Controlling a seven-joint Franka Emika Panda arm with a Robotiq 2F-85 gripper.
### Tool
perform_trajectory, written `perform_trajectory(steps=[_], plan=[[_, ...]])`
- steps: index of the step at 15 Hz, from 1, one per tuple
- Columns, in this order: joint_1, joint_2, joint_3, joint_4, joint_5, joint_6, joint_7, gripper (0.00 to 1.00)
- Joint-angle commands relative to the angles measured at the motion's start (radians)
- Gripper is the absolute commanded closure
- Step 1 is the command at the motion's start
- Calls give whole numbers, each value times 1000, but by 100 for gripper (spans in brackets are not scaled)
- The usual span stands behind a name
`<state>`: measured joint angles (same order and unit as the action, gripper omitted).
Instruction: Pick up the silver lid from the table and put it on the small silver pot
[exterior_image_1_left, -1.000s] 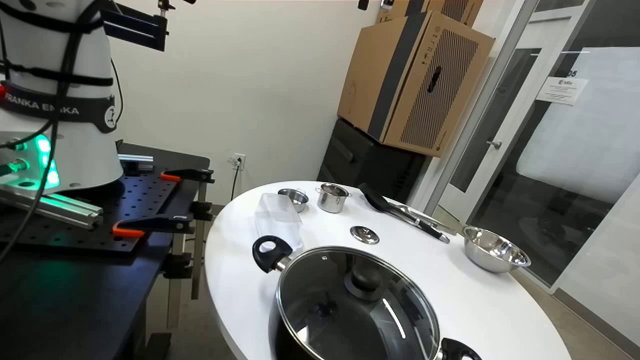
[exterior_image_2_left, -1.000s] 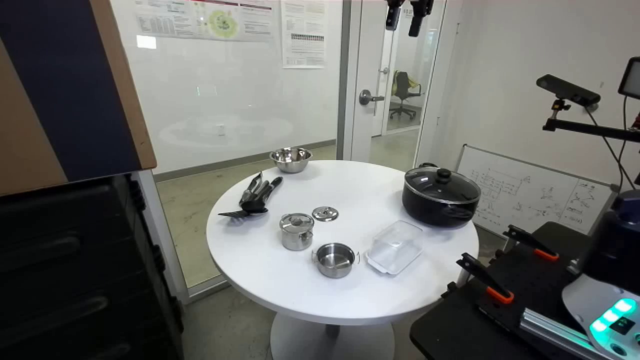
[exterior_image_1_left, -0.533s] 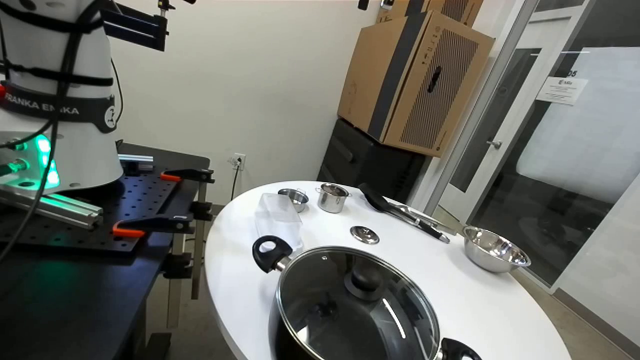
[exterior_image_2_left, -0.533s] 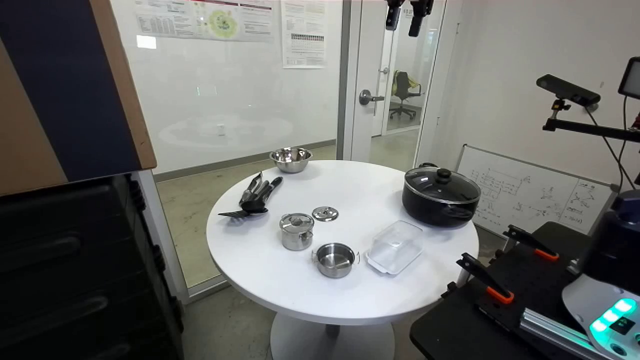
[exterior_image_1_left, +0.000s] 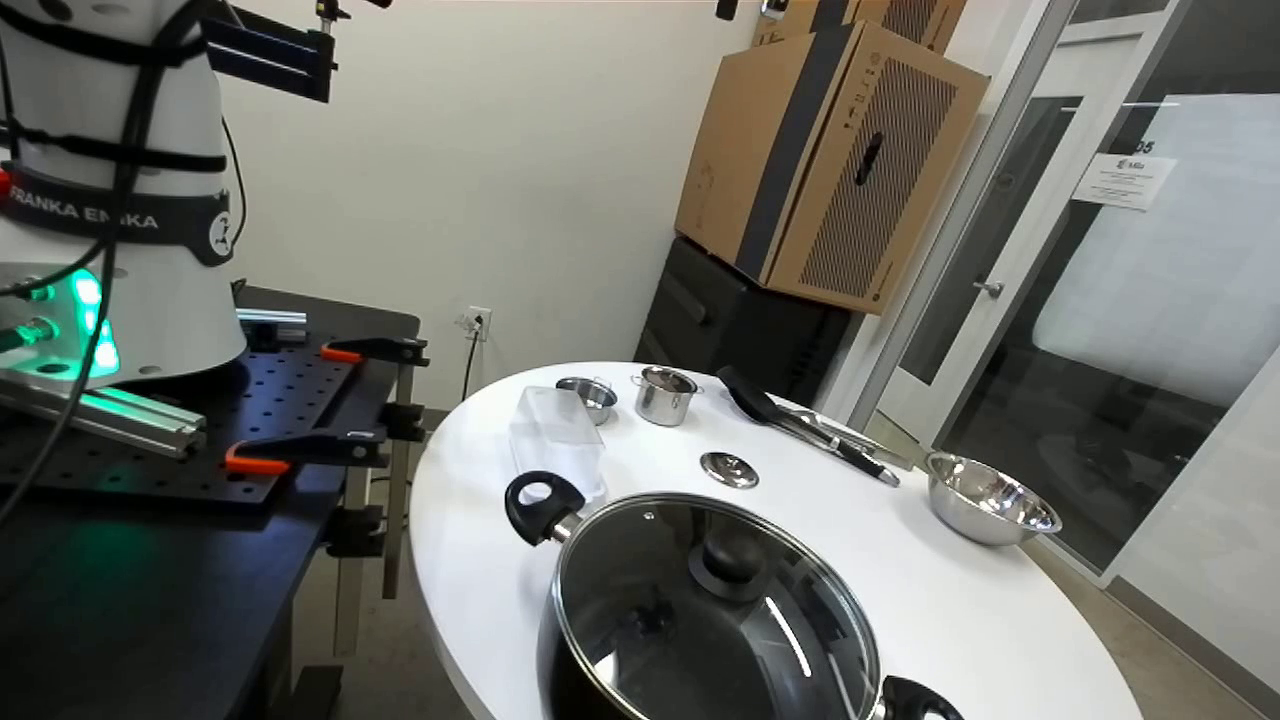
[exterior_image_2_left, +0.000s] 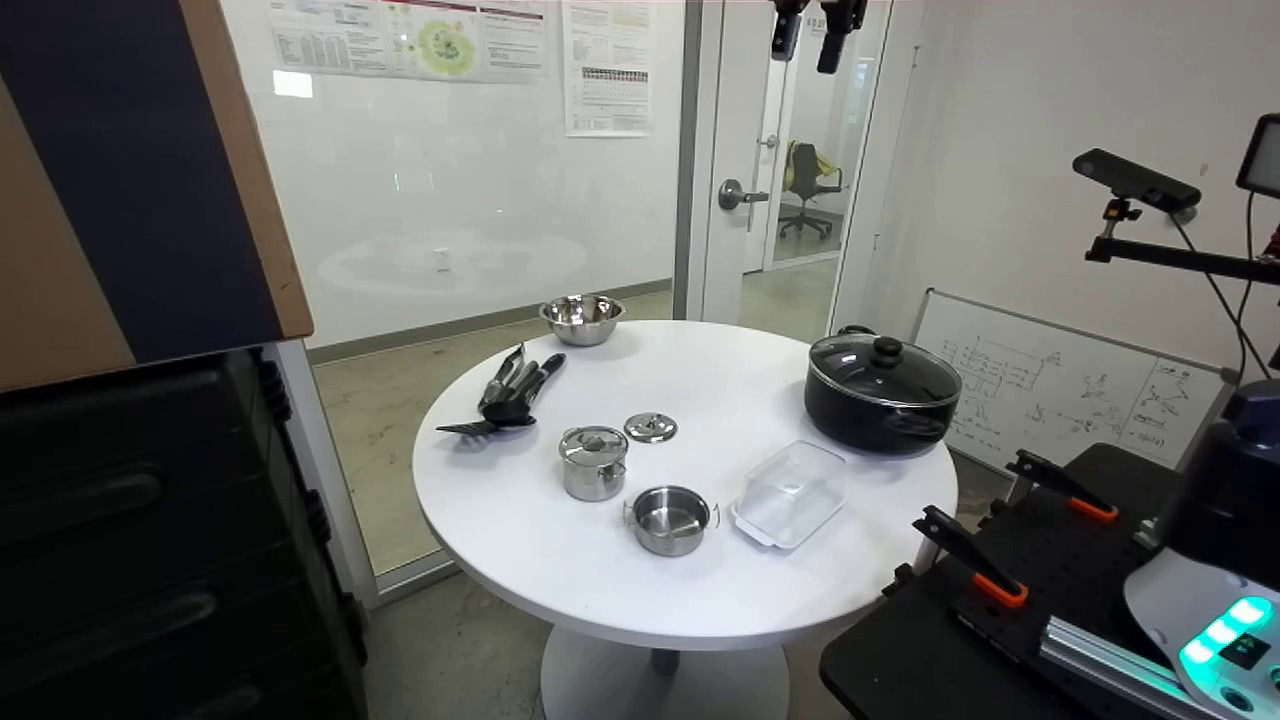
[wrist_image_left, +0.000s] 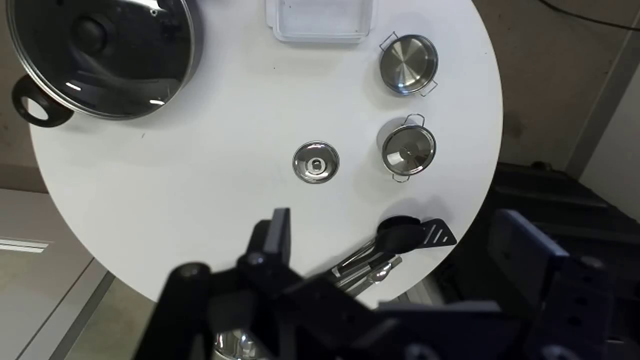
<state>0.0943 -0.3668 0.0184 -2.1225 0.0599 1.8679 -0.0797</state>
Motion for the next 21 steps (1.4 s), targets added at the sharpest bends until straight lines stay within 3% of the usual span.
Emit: perform_trajectory(steps=[1,5,9,13,21], plan=[[-2,22,6,15,9,-11,-28,0],[9,175,-10,114,-37,18,-245,0],[-10,405,-1,279,-145,62,-398,0],[-14,599,22,395,-225,113,-371,0],[13,765,40,394,-352,114,-290,0]])
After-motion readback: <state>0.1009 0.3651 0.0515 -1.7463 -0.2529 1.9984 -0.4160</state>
